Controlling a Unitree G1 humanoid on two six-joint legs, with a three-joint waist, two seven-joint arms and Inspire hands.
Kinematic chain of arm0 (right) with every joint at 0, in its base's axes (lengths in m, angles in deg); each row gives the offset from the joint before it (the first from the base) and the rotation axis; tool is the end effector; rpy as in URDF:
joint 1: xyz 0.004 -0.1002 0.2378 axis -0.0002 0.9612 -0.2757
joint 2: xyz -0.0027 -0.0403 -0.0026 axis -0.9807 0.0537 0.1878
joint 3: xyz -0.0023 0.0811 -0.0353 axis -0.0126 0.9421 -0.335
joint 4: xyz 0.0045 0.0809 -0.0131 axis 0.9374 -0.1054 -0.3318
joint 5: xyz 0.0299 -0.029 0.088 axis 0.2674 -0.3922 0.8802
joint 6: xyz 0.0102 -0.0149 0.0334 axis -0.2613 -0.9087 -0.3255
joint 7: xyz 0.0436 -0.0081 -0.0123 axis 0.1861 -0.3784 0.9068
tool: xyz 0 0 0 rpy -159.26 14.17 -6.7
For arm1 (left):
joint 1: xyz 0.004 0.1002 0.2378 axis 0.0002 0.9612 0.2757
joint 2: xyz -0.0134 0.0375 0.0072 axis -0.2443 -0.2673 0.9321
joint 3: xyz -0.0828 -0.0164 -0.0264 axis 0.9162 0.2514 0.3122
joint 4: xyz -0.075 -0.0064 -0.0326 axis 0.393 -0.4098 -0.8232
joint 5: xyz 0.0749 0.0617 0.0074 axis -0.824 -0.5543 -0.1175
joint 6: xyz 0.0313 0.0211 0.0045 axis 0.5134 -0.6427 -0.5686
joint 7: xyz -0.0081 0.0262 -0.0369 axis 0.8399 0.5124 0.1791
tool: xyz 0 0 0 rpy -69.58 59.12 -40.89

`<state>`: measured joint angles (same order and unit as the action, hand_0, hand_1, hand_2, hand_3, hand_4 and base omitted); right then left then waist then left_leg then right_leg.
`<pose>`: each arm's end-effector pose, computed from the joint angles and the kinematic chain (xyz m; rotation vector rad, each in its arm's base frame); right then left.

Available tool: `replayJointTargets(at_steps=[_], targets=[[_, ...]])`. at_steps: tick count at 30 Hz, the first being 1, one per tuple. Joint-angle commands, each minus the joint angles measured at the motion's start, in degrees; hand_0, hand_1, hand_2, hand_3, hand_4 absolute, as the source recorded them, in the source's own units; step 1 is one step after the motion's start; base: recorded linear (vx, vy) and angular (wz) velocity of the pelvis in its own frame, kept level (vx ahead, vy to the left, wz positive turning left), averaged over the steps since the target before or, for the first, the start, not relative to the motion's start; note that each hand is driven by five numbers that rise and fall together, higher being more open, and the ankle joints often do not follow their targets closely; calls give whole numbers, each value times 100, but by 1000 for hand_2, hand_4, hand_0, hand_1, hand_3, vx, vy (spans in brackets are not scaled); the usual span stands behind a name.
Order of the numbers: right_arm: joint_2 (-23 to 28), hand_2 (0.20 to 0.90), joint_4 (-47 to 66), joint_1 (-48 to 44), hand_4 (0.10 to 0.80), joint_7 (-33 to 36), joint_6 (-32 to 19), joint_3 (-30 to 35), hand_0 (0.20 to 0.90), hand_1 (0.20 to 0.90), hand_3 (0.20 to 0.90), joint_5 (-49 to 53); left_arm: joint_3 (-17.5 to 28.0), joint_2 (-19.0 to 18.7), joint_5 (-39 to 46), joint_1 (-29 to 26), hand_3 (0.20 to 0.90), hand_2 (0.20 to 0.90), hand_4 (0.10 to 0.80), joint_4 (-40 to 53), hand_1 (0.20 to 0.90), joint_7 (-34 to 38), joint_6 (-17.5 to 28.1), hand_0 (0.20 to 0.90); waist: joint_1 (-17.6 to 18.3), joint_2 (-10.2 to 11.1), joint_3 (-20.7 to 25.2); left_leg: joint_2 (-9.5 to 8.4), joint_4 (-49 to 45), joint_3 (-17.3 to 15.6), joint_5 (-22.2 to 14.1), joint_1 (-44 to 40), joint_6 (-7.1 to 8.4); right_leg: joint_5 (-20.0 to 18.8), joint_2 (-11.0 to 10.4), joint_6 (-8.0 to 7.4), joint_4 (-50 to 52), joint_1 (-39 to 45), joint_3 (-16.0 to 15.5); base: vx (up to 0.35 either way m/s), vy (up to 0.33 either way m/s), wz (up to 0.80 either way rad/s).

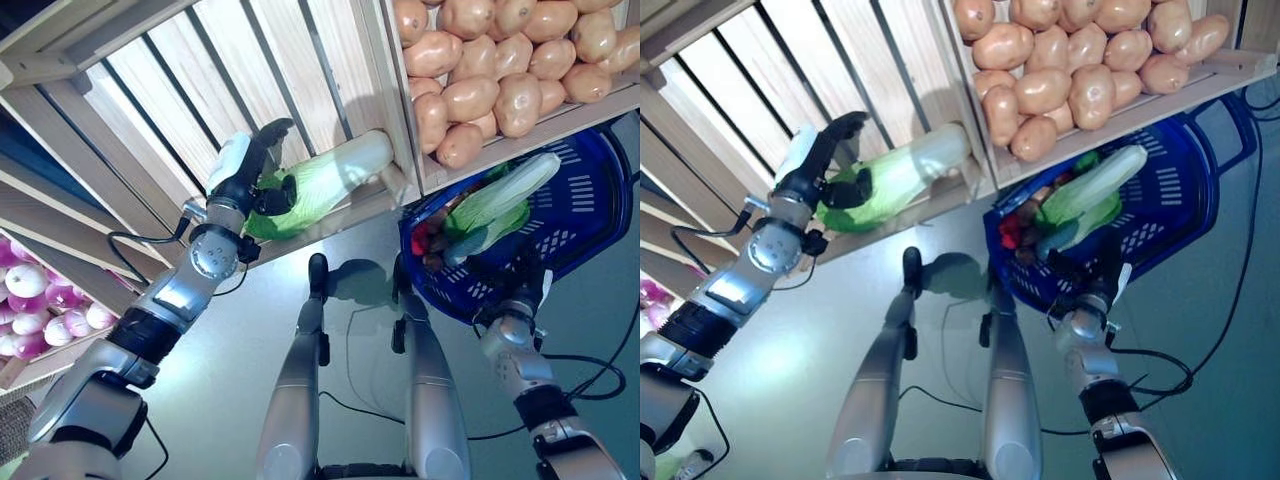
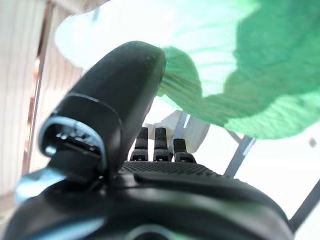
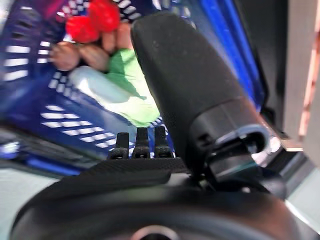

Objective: Put vegetables into the basket

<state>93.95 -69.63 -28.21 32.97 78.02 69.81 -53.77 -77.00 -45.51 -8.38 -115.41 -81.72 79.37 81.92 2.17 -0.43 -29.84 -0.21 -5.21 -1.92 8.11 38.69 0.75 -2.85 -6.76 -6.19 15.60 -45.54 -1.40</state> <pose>0.2467 -0.2065 0.0493 0.0755 0.1467 -0.6182 0.2917 0.1851 0.1730 0.6521 -0.2882 -0.0386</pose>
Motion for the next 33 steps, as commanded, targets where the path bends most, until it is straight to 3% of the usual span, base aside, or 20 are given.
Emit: replayJointTargets(at_steps=[1, 3, 5, 7, 12, 20, 26, 28, 33], targets=[[221, 900, 432, 91, 800, -117, -445, 10, 900, 900, 900, 2, -442, 1008, 488, -279, 900, 900, 800, -100, 900, -880, 225, 900, 386, -12, 5, -63, -197, -165, -53, 249, 165, -408, 450, 180, -514, 385, -226, 0, 0, 0], [204, 900, 479, 154, 800, -83, -500, 4, 900, 900, 900, -141, -381, 970, -5, -272, 900, 900, 800, 4, 900, -525, 479, 900, 366, -15, 5, -70, -195, -142, -55, 257, 153, -406, 444, 185, -516, 377, -238, 15, -18, 0], [228, 900, 563, 268, 800, -30, -554, 9, 900, 900, 900, -236, -254, 805, -714, -223, 900, 900, 800, 260, 900, 367, 507, 900, 323, -23, 5, -78, -193, -123, -63, 242, 141, -399, 426, 189, -521, 397, -266, 40, -42, 1], [182, 900, 697, 475, 800, 4, -658, 66, 900, 900, 900, -281, 222, 602, -1468, -50, 900, 900, 800, 691, 900, 1320, 624, 900, 232, -36, 5, -112, -238, -45, -105, 237, 118, -340, 392, 193, -475, 408, -315, 46, -79, 1], [4, 900, 969, 856, 800, 28, -774, 221, 900, 900, 900, -436, 1113, 579, -2394, 753, 900, 900, 800, 1383, 900, 2184, 981, 900, 40, -54, 5, -207, -344, 132, -180, 257, 96, -294, 302, 178, -419, 431, -454, 23, -75, 4], [-59, 900, 1167, 1012, 800, 202, -793, 222, 900, 900, 900, -529, 1576, 591, -3429, 1277, 900, 900, 800, 1657, 900, 3363, 1074, 900, -63, -65, 5, -239, -364, 202, -212, 275, 96, -239, 249, 165, -359, 418, -562, 8, -21, 2], [-107, 900, 1271, 1092, 800, 225, -753, 245, 900, 900, 900, -613, 1735, 530, -3436, 1338, 900, 900, 800, 1879, 900, 3425, 1185, 900, -73, -66, 5, -249, -379, 209, -228, 259, 93, -226, 237, 149, -325, 429, -588, 2, -3, 1], [-122, 900, 1266, 1089, 800, 247, -769, 225, 900, 900, 900, -622, 1723, 533, -3297, 1350, 900, 900, 800, 1941, 900, 3136, 1334, 900, -77, -74, 5, -252, -393, 206, -243, 251, 93, -221, 236, 147, -304, 429, -596, 0, 0, 0], [-153, 900, 1309, 1024, 800, 267, -680, 179, 900, 900, 900, -706, 1378, 636, -2408, 1312, 900, 900, 800, 2166, 900, 1600, 1417, 900, -72, -110, 5, -268, -353, 197, -219, 230, 84, -263, 241, 130, -343, 455, -594, 0, 0, 0]])
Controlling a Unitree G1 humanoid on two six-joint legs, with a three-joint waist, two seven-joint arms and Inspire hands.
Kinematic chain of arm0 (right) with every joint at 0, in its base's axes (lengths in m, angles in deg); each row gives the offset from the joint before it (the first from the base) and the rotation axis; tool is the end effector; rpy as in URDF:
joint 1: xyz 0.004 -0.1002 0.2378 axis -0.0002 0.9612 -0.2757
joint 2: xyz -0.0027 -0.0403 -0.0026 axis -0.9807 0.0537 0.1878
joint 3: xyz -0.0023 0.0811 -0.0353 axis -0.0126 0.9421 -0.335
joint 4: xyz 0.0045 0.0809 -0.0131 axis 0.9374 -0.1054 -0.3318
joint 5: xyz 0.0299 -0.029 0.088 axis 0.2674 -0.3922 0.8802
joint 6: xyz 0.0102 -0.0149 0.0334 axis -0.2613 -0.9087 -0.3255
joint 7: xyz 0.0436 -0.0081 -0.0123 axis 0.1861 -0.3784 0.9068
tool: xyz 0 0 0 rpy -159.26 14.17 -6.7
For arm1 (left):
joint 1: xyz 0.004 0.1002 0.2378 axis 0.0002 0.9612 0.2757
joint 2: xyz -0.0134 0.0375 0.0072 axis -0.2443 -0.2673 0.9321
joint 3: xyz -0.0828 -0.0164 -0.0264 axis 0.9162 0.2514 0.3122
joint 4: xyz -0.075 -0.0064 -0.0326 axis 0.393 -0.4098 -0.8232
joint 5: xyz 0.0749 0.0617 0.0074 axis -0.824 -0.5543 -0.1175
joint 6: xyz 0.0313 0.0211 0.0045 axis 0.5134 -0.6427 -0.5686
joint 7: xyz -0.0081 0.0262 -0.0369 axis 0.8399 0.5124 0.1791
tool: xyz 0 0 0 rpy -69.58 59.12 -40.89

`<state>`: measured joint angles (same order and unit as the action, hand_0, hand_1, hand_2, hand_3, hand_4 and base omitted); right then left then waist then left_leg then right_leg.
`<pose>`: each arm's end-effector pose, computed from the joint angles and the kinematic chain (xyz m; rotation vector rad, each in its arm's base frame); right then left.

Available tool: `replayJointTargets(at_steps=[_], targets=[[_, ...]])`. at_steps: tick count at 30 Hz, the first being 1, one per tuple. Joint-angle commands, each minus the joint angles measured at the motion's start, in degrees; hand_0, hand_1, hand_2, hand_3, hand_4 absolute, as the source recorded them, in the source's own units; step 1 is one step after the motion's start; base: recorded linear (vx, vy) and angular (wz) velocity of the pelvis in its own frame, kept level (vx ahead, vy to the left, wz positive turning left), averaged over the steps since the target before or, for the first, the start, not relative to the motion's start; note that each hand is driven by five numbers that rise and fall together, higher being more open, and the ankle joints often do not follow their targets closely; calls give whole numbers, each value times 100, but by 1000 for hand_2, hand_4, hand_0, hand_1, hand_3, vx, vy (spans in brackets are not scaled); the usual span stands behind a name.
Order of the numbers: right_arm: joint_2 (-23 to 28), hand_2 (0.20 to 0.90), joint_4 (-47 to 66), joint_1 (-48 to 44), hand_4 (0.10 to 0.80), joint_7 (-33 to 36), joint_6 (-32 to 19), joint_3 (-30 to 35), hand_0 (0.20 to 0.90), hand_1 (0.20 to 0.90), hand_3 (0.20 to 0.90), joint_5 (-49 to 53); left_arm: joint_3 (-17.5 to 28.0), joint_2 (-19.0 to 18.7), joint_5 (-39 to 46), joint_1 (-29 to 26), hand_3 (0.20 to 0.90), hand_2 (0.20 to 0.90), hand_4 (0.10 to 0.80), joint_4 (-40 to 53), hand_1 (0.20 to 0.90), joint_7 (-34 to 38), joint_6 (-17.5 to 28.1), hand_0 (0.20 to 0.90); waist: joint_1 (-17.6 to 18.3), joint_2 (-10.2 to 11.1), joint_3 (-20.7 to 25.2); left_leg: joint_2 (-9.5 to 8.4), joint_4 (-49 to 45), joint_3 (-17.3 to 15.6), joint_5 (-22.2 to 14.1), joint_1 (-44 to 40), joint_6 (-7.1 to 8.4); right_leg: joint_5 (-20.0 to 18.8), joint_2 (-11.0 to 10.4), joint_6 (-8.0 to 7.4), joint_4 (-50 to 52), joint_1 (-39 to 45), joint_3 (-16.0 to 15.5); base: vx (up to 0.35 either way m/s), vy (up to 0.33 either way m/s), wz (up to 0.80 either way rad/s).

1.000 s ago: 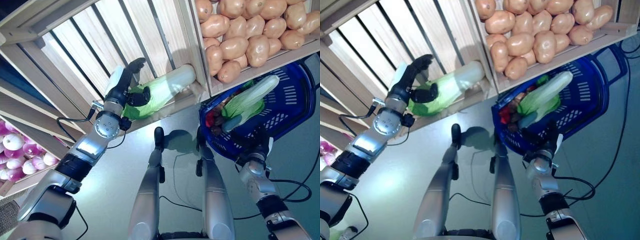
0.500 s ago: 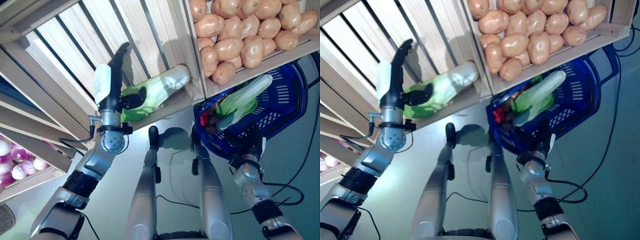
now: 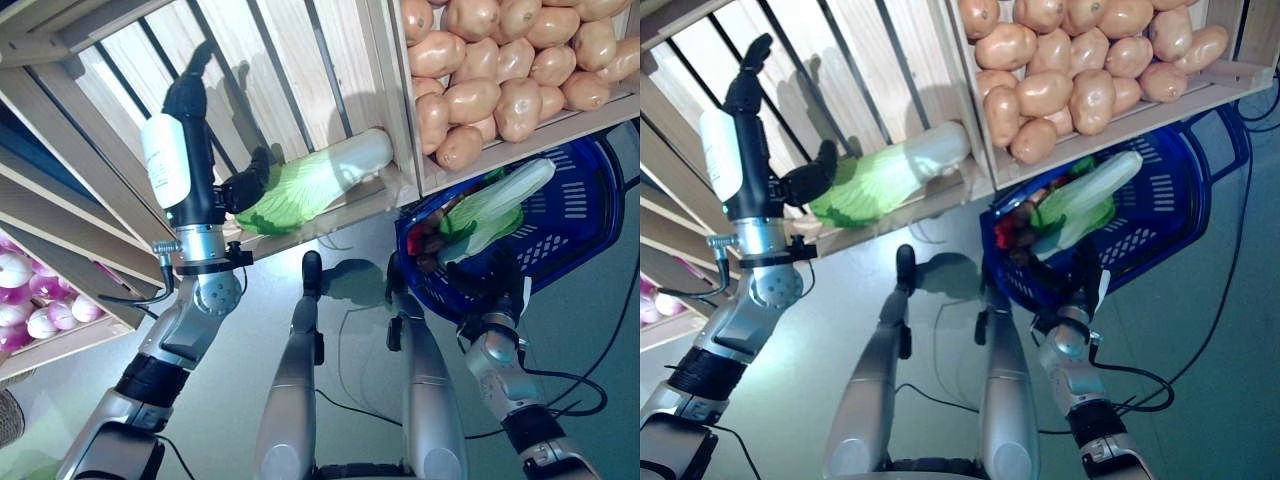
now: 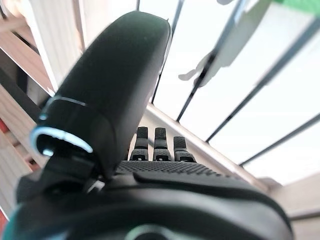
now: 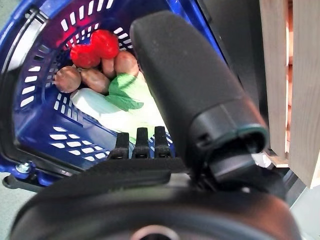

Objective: Put vegetables into the basket

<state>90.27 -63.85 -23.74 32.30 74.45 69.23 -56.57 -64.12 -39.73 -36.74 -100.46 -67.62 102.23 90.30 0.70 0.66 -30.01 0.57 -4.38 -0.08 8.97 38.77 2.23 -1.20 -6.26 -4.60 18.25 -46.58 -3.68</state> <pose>0.2338 -0.1867 0.0452 0.1251 0.0867 -0.5536 0.2560 0.1809 0.1630 0.7422 -0.7600 0.3634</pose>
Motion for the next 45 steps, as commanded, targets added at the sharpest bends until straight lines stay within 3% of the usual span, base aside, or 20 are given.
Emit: replayJointTargets(at_steps=[1, 4, 7, 12, 17, 22, 34, 38, 40, 45], targets=[[220, 900, 719, 562, 800, 314, -305, 234, 900, 900, 900, -454, 4, 91, 695, -180, 900, 900, 800, 785, 900, -1073, 576, 900, 80, -226, 21, -342, -422, 3, -295, 217, -67, -441, 190, -33, -618, 563, -366, 0, 0, 0], [253, 900, 640, 479, 800, 278, -281, 221, 900, 900, 900, -470, -352, 202, 925, -221, 900, 900, 800, 853, 900, -1916, 419, 900, 101, -266, 21, -337, -343, -38, -266, 174, -82, -480, 205, -46, -675, 592, -360, 0, 0, 0], [339, 900, 469, 333, 800, 212, -311, 165, 900, 900, 900, -377, -820, 191, 962, -486, 900, 900, 800, 755, 900, -2297, 196, 900, 151, -278, 21, -316, -311, -88, -248, 140, -95, -503, 232, -38, -704, 623, -325, 0, 0, 0], [427, 900, 242, 130, 800, 152, -297, 2, 900, 900, 900, -250, -1305, 131, 1045, -989, 900, 900, 800, 569, 900, -2354, -23, 900, 228, -264, 21, -288, -339, -173, -248, 93, -91, -509, 267, -13, -709, 674, -269, -1, 3, -1], [417, 900, 184, 119, 800, 108, -269, -36, 900, 900, 900, -239, -1451, 143, 1172, -1152, 900, 900, 800, 606, 900, -2625, -152, 900, 269, -260, 21, -274, -380, -209, -261, 79, -88, -513, 275, -2, -704, 700, -241, 1, -1, -2], [419, 900, 113, 83, 800, 114, -326, -113, 900, 900, 900, -182, -1590, 168, 834, -1252, 900, 900, 800, 469, 900, -2204, -347, 900, 288, -239, 21, -260, -371, -214, -277, 58, -93, -509, 290, 8, -708, 709, -233, -1, -2, -1], [355, 900, 169, 204, 800, 157, -367, -111, 900, 900, 900, -185, -1363, 102, 461, -1148, 900, 900, 800, 373, 900, -1589, -445, 900, 258, -182, 21, -267, -402, -184, -295, 84, -101, -514, 285, 3, -708, 694, -269, 0, 0, 0], [345, 900, 182, 225, 800, 194, -389, -130, 900, 900, 900, -186, -1220, 78, 272, -1100, 900, 900, 800, 422, 900, -994, -206, 900, 236, -170, 21, -271, -393, -168, -303, 81, -104, -510, 276, 3, -717, 699, -287, 0, 0, 0], [321, 900, 196, 262, 800, 225, -420, -143, 900, 900, 900, -205, -1041, 40, 103, -1052, 900, 900, 800, 535, 900, -526, 161, 900, 209, -167, 21, -276, -413, -138, -314, 99, -104, -495, 259, 4, -700, 684, -303, 0, 0, 0], [258, 900, 233, 275, 800, 273, -450, -146, 900, 900, 900, -230, -818, 101, -212, -1010, 900, 900, 800, 699, 900, -208, 394, 900, 170, -140, 21, -300, -418, -85, -294, 140, -102, -518, 251, 11, -694, 647, -336, -3, -4, 1]])
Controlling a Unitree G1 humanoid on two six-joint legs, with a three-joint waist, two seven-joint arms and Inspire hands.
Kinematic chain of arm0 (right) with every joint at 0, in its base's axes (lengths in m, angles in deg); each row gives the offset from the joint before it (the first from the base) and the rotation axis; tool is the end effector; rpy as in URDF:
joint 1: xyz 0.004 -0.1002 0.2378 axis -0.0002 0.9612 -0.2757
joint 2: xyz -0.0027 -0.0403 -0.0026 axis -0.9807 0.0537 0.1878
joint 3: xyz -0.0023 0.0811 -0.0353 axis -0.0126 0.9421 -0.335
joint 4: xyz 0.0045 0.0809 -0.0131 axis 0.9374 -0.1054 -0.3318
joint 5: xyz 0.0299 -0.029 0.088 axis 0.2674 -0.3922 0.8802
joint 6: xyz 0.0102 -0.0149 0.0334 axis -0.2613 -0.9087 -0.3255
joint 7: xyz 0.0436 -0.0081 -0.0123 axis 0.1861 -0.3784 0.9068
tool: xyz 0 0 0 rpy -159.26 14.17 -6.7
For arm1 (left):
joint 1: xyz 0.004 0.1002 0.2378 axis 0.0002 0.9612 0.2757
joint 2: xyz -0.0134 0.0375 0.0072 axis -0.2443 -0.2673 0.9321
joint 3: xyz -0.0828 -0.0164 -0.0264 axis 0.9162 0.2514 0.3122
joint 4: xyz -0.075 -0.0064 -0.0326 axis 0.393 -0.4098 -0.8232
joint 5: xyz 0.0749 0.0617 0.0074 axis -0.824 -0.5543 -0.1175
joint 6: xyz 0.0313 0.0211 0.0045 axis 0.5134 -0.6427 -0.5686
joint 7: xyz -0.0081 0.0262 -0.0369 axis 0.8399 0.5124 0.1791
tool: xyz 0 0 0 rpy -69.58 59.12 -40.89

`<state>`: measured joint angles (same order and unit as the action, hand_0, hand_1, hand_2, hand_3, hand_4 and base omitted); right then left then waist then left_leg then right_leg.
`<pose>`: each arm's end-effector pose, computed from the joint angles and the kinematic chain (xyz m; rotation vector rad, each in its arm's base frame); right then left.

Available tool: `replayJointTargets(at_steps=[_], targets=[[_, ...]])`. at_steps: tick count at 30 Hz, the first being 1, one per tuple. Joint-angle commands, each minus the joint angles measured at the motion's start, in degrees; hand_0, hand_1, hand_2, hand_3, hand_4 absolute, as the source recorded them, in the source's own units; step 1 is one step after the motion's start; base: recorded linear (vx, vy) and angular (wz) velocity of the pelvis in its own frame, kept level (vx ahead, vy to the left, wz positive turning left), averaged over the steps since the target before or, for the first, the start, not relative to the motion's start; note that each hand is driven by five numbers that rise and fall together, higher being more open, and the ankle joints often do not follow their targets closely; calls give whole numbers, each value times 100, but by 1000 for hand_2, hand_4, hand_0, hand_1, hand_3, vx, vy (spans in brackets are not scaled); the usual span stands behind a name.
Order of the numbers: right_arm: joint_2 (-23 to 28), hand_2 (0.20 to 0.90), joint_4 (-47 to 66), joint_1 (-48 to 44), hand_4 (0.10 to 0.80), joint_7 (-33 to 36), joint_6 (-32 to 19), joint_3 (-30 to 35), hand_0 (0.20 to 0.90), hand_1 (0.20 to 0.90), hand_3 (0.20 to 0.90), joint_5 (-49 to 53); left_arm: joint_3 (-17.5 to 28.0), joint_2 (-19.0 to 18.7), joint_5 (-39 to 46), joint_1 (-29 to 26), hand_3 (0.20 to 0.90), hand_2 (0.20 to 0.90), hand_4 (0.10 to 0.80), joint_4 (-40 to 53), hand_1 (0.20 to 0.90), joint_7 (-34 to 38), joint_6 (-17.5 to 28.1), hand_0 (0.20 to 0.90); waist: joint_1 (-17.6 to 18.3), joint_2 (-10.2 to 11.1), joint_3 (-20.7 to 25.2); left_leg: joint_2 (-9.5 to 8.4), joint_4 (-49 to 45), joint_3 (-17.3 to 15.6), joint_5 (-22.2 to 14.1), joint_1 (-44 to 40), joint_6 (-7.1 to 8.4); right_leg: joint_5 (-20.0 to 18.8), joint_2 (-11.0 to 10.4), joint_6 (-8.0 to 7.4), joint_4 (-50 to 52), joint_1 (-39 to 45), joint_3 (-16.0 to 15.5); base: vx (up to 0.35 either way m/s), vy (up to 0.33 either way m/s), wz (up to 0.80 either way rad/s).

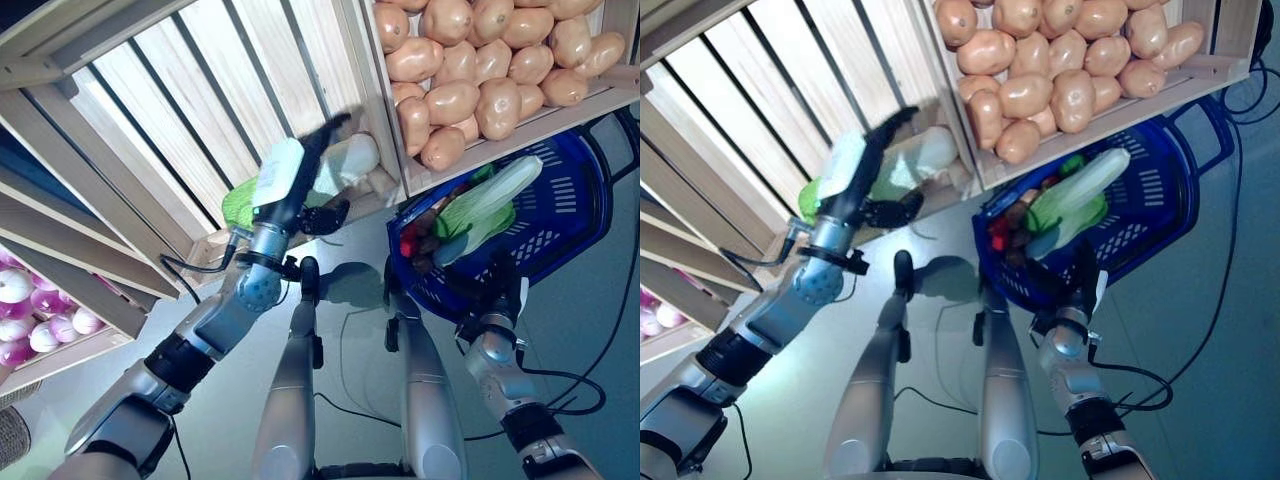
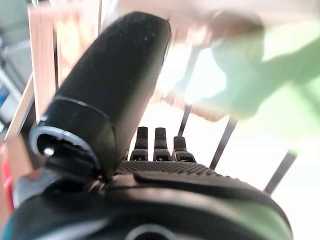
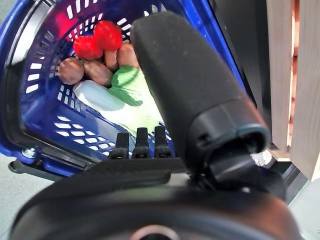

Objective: Put vegetables into the basket

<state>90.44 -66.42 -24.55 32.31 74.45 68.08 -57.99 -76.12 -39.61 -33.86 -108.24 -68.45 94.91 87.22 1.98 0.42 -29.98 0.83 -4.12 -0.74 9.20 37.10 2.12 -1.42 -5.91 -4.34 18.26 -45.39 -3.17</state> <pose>0.2347 -0.1863 0.0400 0.0772 0.1063 -0.5467 0.2640 0.1449 0.1654 0.7863 -0.7228 0.0827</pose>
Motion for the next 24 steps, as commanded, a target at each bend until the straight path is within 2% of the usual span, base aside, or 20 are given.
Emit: replayJointTargets(at_steps=[1, 19, 24], targets=[[236, 900, 505, 347, 800, 297, -440, -47, 900, 900, 900, -85, 392, 118, -547, -218, 900, 900, 800, 783, 900, 518, 684, 900, 33, -107, 18, -330, -460, -6, -320, 325, -88, -493, 216, -16, -684, 514, -392, 3, -23, 6], [274, 900, 470, 117, 800, 315, -251, -187, 900, 900, 900, -90, -149, 371, -325, -524, 900, 900, 800, 212, 900, 249, 326, 900, 134, -23, 18, -295, -546, -111, -362, 356, -74, -489, 267, -17, -622, 455, -314, 4, -1, 0], [276, 900, 443, 89, 800, 303, -274, -230, 900, 900, 900, -134, -248, 437, -292, -629, 900, 900, 800, 28, 900, 440, 170, 900, 176, -7, 18, -284, -573, -142, -380, 351, -76, -485, 282, -12, -597, 442, -284, 0, 0, 0]])
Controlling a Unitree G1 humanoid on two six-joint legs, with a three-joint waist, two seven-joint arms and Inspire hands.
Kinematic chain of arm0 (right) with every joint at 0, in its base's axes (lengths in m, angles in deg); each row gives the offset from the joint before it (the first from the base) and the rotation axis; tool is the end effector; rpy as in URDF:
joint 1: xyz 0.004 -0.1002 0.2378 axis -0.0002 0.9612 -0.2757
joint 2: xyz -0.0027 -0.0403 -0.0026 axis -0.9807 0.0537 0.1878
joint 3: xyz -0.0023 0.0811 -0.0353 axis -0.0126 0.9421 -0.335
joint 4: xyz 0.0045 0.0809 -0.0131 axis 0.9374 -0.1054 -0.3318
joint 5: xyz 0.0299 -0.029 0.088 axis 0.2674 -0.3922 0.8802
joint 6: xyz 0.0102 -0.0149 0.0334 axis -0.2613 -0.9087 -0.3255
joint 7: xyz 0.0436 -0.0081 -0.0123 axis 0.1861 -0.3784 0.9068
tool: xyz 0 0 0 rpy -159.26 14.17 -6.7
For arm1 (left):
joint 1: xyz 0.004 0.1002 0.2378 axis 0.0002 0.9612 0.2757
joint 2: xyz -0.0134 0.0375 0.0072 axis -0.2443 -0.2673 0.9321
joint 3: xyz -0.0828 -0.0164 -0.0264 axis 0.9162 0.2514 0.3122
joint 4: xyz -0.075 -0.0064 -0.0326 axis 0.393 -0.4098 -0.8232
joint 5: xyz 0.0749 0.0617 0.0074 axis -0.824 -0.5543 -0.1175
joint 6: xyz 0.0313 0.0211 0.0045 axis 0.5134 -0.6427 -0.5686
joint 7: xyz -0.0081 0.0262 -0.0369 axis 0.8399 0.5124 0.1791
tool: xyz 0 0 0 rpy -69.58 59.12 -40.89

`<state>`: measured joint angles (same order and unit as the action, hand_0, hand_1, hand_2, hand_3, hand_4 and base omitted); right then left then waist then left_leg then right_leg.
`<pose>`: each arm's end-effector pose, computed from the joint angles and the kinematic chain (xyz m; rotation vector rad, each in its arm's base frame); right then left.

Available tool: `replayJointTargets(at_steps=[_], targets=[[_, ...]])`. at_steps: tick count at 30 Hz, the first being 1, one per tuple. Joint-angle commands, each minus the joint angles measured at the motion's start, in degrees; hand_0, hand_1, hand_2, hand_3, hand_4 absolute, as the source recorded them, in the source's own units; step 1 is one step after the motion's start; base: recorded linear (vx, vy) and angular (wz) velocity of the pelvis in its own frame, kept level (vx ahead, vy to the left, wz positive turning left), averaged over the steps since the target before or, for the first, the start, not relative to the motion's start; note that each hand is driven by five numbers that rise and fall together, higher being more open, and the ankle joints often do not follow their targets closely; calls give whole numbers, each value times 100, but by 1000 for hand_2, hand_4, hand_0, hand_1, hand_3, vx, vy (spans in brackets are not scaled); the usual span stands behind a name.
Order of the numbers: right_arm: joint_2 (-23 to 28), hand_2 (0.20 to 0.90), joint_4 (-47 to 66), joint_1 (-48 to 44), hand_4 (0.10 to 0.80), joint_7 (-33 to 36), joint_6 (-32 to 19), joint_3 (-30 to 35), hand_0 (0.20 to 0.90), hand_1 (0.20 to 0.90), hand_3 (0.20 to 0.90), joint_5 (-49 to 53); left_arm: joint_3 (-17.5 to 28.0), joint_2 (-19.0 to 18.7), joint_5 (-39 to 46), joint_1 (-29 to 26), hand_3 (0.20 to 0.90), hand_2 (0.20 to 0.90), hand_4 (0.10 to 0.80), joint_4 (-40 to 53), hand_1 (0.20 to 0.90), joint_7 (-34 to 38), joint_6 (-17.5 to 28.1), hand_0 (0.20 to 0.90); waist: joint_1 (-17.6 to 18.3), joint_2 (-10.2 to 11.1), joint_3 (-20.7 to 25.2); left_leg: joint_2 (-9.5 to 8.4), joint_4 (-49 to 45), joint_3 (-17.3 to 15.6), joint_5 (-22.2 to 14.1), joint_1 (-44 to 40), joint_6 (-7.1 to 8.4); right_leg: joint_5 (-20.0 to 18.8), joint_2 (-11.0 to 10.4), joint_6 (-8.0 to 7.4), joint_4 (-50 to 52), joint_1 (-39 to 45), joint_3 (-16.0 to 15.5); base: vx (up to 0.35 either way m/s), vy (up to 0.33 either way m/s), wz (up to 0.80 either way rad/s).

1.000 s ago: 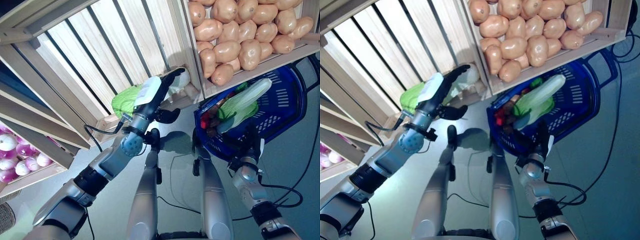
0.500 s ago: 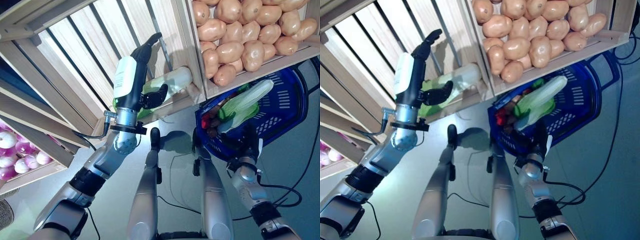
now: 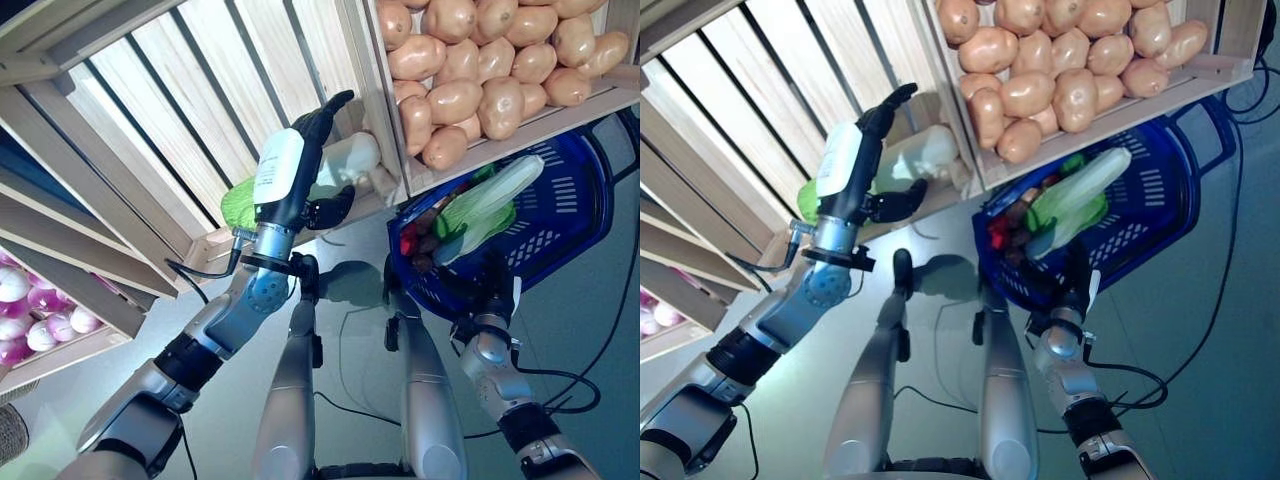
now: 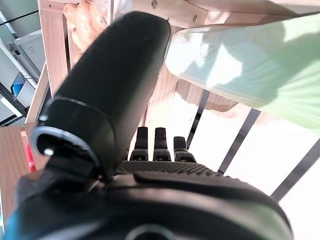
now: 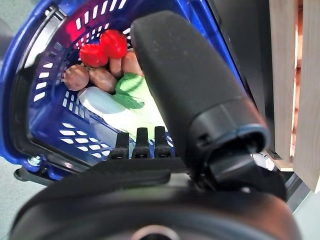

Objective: Put vegetables into the basket

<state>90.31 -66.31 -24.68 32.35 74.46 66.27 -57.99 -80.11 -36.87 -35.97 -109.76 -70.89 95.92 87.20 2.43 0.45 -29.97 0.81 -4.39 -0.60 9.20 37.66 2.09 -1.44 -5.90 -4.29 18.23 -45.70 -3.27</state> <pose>0.2342 -0.1803 0.0385 0.0690 0.1129 -0.5172 0.2658 0.1289 0.1553 0.7999 -0.7231 0.0370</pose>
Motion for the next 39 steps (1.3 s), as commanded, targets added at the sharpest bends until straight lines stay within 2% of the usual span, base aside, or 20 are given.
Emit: replayJointTargets(at_steps=[1, 7, 14, 16, 22, 28, 39], targets=[[282, 900, 438, 110, 800, 314, -269, -69, 900, 900, 900, -140, 140, 190, -113, -480, 900, 900, 800, 232, 900, 353, 138, 900, 131, -3, 18, -282, -562, -159, -416, 267, -73, -449, 288, -17, -582, 500, -263, 0, 0, 0], [297, 900, 387, 38, 800, 291, -243, -93, 900, 900, 900, -135, 57, 268, -108, -614, 900, 900, 800, -126, 900, 582, -218, 900, 169, 32, 18, -267, -637, -176, -433, 309, -54, -443, 300, -18, -539, 458, -231, 0, 0, 0], [297, 900, 344, -12, 800, 229, -230, -155, 900, 900, 900, -131, 10, 388, -184, -796, 900, 900, 800, -733, 900, 1247, -537, 900, 217, 101, 18, -241, -629, -188, -431, 307, -35, -432, 334, -15, -529, 449, -203, 2, -3, -2], [274, 900, 356, -64, 800, 249, -182, -211, 900, 900, 900, -166, -44, 475, -103, -862, 900, 900, 800, -1127, 900, 1411, -539, 900, 242, 151, 18, -217, -632, -199, -425, 304, -20, -436, 354, -12, -513, 437, -191, 10, -18, -5], [282, 900, 317, -167, 800, 197, -98, -321, 900, 900, 900, -133, -213, 586, 45, -1101, 900, 900, 800, -1810, 900, 1285, -613, 900, 321, 241, 18, -158, -605, -248, -404, 292, 11, -454, 401, -4, -513, 426, -149, 0, -2, -1], [274, 900, 311, -211, 800, 185, -107, -385, 900, 900, 900, -149, -210, 628, 113, -1218, 900, 900, 800, -2142, 900, 1656, -558, 900, 365, 275, 18, -136, -619, -264, -403, 318, 29, -450, 424, 9, -488, 379, -129, 0, 0, 0], [243, 900, 299, -321, 800, 191, -18, -438, 900, 900, 900, -182, -194, 843, 162, -1225, 900, 900, 800, -2565, 900, 1606, -429, 900, 390, 331, 18, -116, -662, -278, -414, 358, 58, -448, 430, 7, -466, 344, -120, 0, 0, 0]])
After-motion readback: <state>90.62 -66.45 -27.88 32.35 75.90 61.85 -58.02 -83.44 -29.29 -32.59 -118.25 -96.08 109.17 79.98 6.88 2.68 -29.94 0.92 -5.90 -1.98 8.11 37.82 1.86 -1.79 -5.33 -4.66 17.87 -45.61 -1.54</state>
